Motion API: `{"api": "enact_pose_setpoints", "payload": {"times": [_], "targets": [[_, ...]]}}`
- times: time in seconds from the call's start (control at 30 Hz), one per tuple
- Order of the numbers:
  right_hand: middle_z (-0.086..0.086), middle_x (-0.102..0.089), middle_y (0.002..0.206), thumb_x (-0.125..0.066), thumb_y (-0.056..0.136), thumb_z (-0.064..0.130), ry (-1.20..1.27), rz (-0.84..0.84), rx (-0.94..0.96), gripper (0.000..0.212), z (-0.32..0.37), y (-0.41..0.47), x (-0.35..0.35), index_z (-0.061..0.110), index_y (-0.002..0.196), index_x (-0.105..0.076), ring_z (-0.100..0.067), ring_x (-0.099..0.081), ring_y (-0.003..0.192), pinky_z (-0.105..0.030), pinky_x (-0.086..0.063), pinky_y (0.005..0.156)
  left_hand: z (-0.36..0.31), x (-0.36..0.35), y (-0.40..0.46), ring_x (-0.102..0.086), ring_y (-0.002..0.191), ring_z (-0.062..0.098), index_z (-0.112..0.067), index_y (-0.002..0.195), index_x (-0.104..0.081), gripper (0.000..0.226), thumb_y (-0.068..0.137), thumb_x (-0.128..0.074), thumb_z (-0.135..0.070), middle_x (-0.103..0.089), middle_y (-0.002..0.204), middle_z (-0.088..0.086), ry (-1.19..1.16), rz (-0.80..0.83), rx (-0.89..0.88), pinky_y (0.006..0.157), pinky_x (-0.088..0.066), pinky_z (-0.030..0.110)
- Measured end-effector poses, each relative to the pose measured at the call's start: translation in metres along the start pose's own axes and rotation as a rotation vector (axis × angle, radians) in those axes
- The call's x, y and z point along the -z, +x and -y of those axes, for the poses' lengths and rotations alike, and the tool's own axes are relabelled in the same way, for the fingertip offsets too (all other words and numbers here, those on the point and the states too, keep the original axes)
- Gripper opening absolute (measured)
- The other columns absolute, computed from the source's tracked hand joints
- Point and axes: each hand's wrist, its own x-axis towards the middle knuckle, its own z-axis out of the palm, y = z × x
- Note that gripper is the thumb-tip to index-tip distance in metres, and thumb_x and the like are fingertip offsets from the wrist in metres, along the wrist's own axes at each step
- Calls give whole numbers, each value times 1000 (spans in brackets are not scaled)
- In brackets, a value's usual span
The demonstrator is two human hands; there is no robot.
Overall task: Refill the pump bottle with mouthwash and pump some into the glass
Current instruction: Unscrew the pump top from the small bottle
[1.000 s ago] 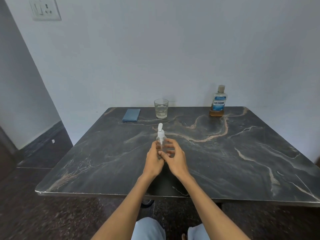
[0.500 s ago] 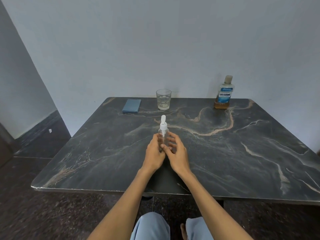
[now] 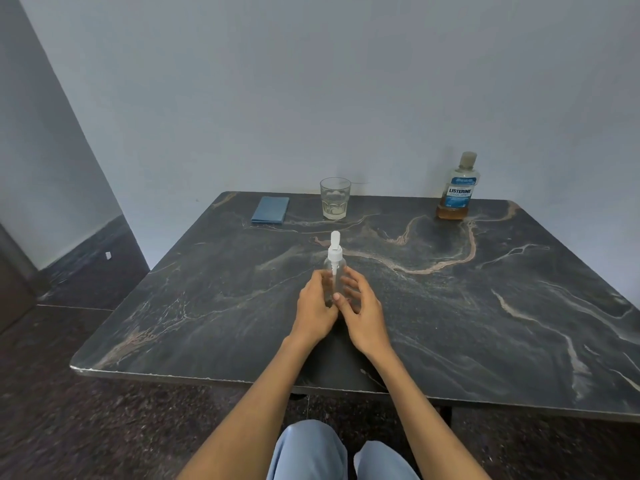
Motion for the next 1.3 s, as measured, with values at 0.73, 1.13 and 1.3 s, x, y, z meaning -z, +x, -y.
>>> {"api": "enact_pose_setpoints", "payload": {"times": [0.73, 1.13, 1.3], "targets": [[6, -67, 91, -79, 73, 31, 107, -244, 138, 24, 50, 44, -15, 24, 87, -60, -5, -64, 88, -22, -52, 75, -1, -6, -4, -62, 101, 16, -10, 111, -51, 37, 80, -67, -2, -64, 110, 6, -20, -100, -30, 84, -51, 22], [6, -66, 93, -64, 88, 24, 87, -273, 217, 6, 39, 39, -24, 24, 93, -60, -6, -62, 90, -28, -52, 78, 0, -13, -6, -58, 76, -4, -18, 100, -51, 21, 85, -62, -8, -58, 87, -13, -34, -118, -74, 63, -43, 7], [2, -63, 93, -42, 99, 18, -83, -187, 299, 21, 35, 36, -20, 12, 108, -60, -1, -55, 79, -10, -39, 67, 1, -12, -6, -57, 76, 0, -15, 100, -52, 15, 88, -60, -14, -59, 89, -12, -18, -115, -76, 63, -43, 8]]}}
